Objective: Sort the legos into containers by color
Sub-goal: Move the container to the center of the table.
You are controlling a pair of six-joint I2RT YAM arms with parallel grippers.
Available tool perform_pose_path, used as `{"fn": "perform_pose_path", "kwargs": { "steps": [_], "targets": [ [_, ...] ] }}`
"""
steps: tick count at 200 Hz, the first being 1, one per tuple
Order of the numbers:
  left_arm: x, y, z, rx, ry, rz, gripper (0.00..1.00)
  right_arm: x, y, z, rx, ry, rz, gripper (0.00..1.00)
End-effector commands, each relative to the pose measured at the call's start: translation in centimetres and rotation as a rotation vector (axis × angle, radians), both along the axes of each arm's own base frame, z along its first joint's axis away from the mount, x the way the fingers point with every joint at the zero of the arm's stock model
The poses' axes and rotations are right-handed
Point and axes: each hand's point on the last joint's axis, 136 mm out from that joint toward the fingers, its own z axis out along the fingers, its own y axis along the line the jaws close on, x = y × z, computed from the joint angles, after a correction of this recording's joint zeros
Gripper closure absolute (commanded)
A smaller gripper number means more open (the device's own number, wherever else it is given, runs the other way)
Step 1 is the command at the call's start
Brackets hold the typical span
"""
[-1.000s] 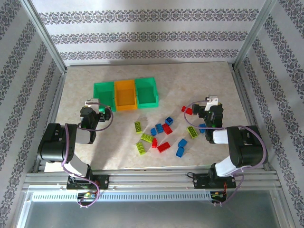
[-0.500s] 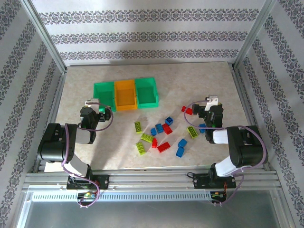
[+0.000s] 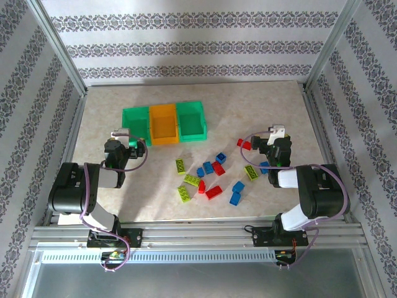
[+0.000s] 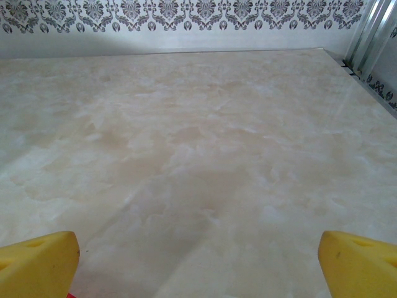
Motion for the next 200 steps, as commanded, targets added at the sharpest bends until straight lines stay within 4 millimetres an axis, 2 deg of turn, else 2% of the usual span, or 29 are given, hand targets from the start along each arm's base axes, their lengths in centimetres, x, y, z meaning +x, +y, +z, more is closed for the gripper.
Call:
{"fn": "perform_pose_path", "kwargs": {
  "steps": [1, 35, 71, 85, 113, 153, 200],
  "targets": [
    [0.1, 0.4, 2.4, 0.002, -0.044, 0.011, 0.00, 0.4, 0.0, 0.7, -0.006, -0.020, 0.014, 0.01],
    [-0.6, 0.8, 4.5, 0.003, -0.067, 0.037, 0.00, 0.0, -0.4, 1.5, -0.008, -0.041, -0.009, 0.02],
    [-1.2, 2.3, 8.6, -0.024, -0.151, 0.139, 0.00, -0.7, -1.3, 3.7, -0.008, -0.083, -0.065, 0.02],
    [-1.2, 3.2, 9.7, -0.041, -0.130, 0.201, 0.00, -1.4, -2.1, 4.8, -0.009, -0.093, -0.116, 0.01],
    [-0.5, 3.5, 11.5, -0.055, -0.067, 0.222, 0.00, -3.0, -3.5, 6.5, 0.009, -0.077, -0.216, 0.02],
    [1.1, 4.1, 11.2, -0.111, 0.082, 0.290, 0.00, -5.0, -4.2, 8.6, 0.069, -0.061, -0.297, 0.02],
    [2.7, 4.8, 8.6, -0.125, 0.281, 0.356, 0.01, -7.0, -4.2, 9.6, 0.187, 0.018, -0.356, 0.02]
  ]
}}
